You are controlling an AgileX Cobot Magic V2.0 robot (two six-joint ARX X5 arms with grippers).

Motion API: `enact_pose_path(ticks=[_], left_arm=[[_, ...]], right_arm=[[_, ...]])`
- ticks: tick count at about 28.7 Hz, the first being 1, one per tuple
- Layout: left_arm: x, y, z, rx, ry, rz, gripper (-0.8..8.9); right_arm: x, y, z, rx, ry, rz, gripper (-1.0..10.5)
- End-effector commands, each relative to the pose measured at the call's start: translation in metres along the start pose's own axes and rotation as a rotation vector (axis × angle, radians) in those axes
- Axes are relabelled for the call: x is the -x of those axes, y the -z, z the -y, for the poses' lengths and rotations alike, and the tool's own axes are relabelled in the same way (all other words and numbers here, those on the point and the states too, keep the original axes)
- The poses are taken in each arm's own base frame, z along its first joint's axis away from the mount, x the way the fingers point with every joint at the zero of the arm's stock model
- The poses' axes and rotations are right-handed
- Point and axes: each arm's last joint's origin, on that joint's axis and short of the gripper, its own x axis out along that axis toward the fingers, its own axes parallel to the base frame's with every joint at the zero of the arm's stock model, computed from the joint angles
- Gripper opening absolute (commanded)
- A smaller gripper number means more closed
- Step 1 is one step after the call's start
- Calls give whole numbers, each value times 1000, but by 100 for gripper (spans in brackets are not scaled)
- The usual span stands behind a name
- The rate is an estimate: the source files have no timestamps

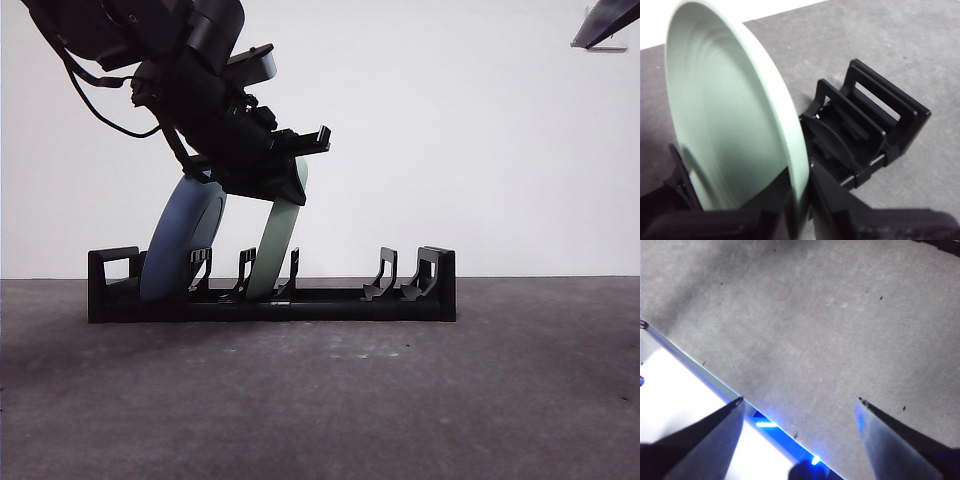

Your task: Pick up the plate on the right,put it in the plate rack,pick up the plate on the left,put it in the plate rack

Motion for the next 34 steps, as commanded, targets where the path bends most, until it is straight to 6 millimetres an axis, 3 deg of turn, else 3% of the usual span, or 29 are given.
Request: enact_pose_path(ticks=[1, 7, 13, 22, 28, 34], left_arm=[[-1, 3, -4, 4, -25, -23, -5], [-1, 7, -4, 5, -19, -65, 8], [-1, 7, -2, 7, 45, -66, 159], [4, 2, 4, 3, 70, -57, 159], [23, -14, 8, -3, 80, -26, 159], [61, -32, 9, -3, 81, -38, 159]], right_arm=[[-2, 1, 0, -7, -3, 0, 373], [-2, 0, 0, -4, -3, 8, 373], [-2, 0, 0, -4, -3, 8, 373], [-2, 0, 0, -4, -2, 8, 373], [-2, 0, 0, -2, 1, 11, 373], [-2, -3, 0, 10, -1, 38, 374]])
